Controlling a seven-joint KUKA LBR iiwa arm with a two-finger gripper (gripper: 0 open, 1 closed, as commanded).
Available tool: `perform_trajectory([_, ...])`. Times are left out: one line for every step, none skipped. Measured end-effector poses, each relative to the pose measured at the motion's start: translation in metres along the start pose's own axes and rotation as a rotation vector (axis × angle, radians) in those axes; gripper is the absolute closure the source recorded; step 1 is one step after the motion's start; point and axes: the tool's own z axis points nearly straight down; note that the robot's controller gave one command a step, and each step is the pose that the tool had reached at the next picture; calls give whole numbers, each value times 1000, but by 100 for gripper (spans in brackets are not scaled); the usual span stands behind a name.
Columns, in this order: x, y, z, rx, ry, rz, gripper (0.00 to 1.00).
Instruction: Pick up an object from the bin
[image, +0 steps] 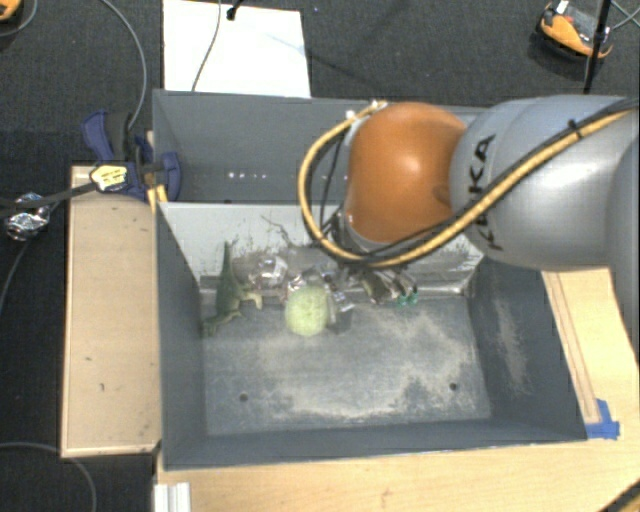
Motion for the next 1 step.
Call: perform_trajectory([-1, -14, -40, 0, -4, 31, 100])
